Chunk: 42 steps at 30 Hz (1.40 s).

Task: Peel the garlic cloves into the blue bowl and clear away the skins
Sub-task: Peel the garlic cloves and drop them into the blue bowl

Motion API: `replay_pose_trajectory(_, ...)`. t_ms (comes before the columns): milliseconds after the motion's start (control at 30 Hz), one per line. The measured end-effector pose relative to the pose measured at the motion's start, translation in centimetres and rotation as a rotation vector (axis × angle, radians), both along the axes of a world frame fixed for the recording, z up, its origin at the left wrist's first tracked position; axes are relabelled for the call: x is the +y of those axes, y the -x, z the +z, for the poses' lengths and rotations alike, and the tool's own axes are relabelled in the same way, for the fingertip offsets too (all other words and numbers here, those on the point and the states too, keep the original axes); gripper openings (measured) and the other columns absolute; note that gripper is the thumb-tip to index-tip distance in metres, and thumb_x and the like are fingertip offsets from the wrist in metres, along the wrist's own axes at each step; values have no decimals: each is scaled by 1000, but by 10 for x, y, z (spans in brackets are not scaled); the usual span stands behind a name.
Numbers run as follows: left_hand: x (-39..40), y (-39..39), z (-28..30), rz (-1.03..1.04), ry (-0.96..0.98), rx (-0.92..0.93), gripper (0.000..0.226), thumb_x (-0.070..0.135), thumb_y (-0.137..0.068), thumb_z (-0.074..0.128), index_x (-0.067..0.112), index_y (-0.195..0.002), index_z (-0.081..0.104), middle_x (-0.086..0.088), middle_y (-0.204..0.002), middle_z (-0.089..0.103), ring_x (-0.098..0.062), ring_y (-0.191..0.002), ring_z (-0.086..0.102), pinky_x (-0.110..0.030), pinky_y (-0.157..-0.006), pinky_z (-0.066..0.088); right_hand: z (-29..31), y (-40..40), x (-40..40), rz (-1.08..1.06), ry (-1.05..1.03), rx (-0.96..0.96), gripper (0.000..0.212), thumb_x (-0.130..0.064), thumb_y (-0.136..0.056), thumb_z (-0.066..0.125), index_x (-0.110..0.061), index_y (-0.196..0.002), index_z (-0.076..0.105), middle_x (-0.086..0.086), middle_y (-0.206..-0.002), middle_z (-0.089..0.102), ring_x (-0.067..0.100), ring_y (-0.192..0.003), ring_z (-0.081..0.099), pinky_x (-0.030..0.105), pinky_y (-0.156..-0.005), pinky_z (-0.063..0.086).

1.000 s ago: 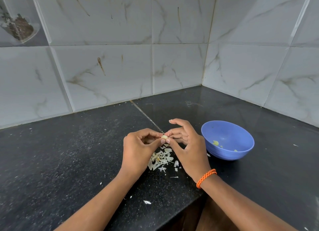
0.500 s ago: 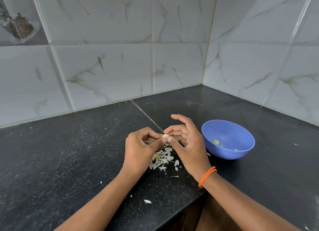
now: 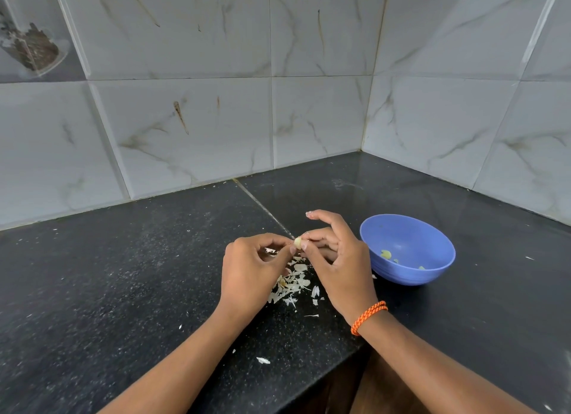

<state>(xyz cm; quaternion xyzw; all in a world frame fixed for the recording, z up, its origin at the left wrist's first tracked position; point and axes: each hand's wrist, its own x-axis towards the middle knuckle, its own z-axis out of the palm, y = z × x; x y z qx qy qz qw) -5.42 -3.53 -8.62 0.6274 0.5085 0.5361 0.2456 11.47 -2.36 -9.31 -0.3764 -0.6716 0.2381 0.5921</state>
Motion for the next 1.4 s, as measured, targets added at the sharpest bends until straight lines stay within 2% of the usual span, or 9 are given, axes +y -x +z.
replay_pose_trajectory(100,1,1,-2,39,-12,65,10,29,-98,79,35,-91,84,14,-80,80,-14,-58,75,-49,-66,63,0,0,1,-18,-17,-41,45,0,-96,74,-19,-135,63,-4,-97,79,8,-93,77,26,-83,64)
replay_pose_trajectory(200,1,0,-3,88,-37,127,10,31,-97,77,38,-93,83,25,-86,79,-12,-58,74,-44,-65,63,-2,1,3,-36,-29,-74,45,-1,-96,73,-22,-135,63,-7,-96,79,8,-93,78,29,-82,65)
replay_pose_trajectory(333,-1,-2,-2,139,-45,181,11,31,-95,76,38,-92,84,29,-80,76,-7,-59,72,-38,-62,62,-6,2,2,-67,-59,-134,45,-5,-97,73,-29,-134,61,-8,-98,77,8,-92,76,33,-81,65)
replay_pose_trajectory(500,-3,-5,-1,214,-60,246,11,34,-92,76,39,-88,84,28,-78,75,-1,-61,68,-26,-56,50,-8,3,1,-91,-98,-183,45,-9,-97,74,-32,-133,61,-6,-98,75,6,-91,75,31,-80,64)
replay_pose_trajectory(667,-5,-6,1,218,-58,232,12,32,-91,76,38,-88,85,31,-82,76,4,-68,70,-27,-60,54,-7,5,-2,-97,-130,-215,45,-7,-97,74,-30,-132,60,-7,-99,75,3,-92,74,24,-81,63)
replay_pose_trajectory(833,-6,-7,2,216,-57,231,13,30,-90,75,38,-88,85,30,-79,76,2,-64,69,-24,-58,48,-5,6,-5,-98,-167,-245,45,-7,-98,73,-31,-132,58,-8,-100,75,3,-93,73,22,-82,62)
replay_pose_trajectory(1000,-5,-5,3,201,-71,237,14,27,-90,77,36,-85,85,28,-71,74,-1,-59,69,-28,-56,53,-6,6,-6,-109,-213,-303,44,-4,-98,73,-27,-133,59,-10,-101,74,3,-94,72,22,-82,62)
replay_pose_trajectory(1267,-5,-5,4,197,-68,201,15,25,-90,79,34,-80,84,27,-66,72,0,-60,70,-29,-55,56,-3,6,-6,-81,-180,-239,43,-3,-96,74,-29,-128,61,-9,-97,75,1,-92,74,16,-81,61)
replay_pose_trajectory(1400,-4,-5,3,181,-51,162,15,29,-91,77,35,-78,82,22,-64,72,-8,-56,69,-38,-56,59,-2,5,-4,-36,-107,-145,38,0,-97,73,-21,-128,65,-6,-97,76,5,-92,76,23,-81,63)
